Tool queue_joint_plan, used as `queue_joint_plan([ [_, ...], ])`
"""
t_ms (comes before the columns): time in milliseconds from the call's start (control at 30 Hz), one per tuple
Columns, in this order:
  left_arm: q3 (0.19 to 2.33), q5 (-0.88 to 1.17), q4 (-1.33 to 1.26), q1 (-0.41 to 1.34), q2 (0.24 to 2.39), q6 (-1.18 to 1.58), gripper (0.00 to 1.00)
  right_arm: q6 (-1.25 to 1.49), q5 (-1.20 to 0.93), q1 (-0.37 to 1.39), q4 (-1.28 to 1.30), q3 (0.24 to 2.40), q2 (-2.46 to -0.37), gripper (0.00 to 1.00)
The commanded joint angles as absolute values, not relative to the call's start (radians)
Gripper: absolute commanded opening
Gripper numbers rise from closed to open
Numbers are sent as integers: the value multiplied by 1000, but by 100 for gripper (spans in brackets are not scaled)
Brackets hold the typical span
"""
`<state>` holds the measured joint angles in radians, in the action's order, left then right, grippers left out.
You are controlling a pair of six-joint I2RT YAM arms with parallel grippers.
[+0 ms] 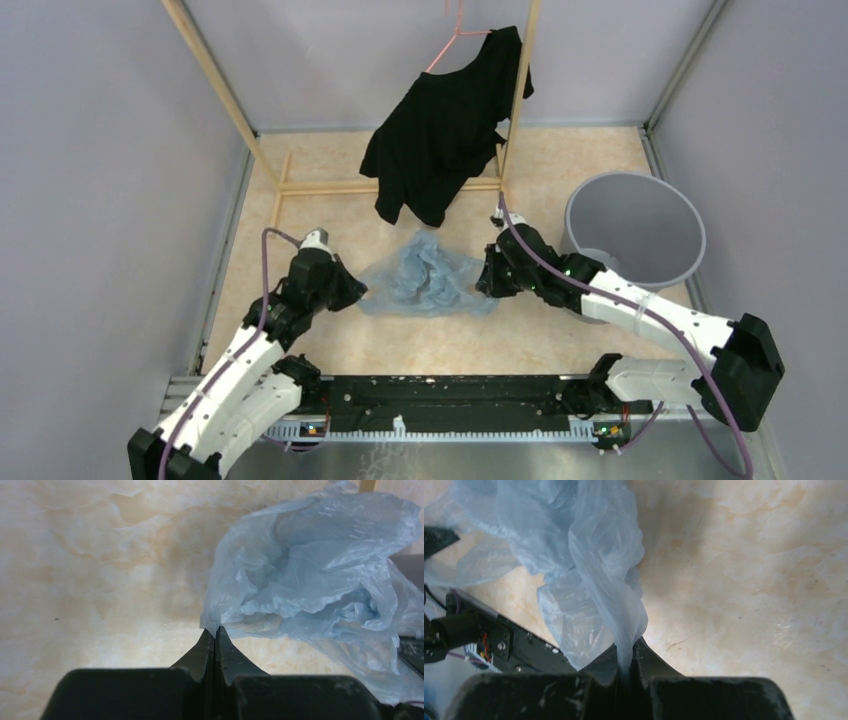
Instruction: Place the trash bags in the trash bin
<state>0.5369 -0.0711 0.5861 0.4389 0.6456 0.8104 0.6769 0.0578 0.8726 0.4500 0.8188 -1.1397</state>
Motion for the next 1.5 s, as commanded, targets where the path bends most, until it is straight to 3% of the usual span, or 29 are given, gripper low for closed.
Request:
queue_joint_plan([
  [0,738,151,409,434,862,782,0,638,-7,715,484,985,-1196,0],
  [100,1260,358,505,438,1139,636,0,492,4,657,664,1406,-1246,0],
  [167,1617,278,554,542,1201,559,0,378,160,778,788,1749,-1252,0],
  [233,1745,129,474,749,1164,460,0,241,303,1006,706,1889,-1204,0],
  [333,1528,60,326,789,1020,473,0,196,200,1088,488,1667,-1062,0],
  [433,1053,-149,290,787,899,586,0,270,326,1080,349,1176,-951,0],
  [500,803,-168,326,781,885,698,0,340,310,1066,313,942,-975,0],
  [633,547,-61,347,778,859,848,0,405,181,1068,317,805,-1044,0],
  [700,604,-55,343,778,804,799,0,386,211,1068,362,888,-1005,0],
  [800,977,-64,374,776,804,609,0,297,247,1048,440,1136,-974,0],
  [900,1424,-73,569,776,912,504,0,225,292,1043,581,1482,-1028,0],
  [967,1561,-89,603,777,923,487,0,209,292,1043,571,1539,-1004,0],
  [1033,1472,-163,561,776,846,503,0,207,316,1044,498,1448,-946,0],
  [1100,1235,-269,513,776,746,584,0,238,369,1037,474,1302,-915,0],
  [1267,758,-214,628,776,646,819,0,479,124,967,407,877,-920,0],
  [1367,706,-223,661,776,575,837,0,522,96,965,368,795,-890,0],
  [1467,868,-227,578,776,593,720,0,429,141,943,419,986,-911,0],
])
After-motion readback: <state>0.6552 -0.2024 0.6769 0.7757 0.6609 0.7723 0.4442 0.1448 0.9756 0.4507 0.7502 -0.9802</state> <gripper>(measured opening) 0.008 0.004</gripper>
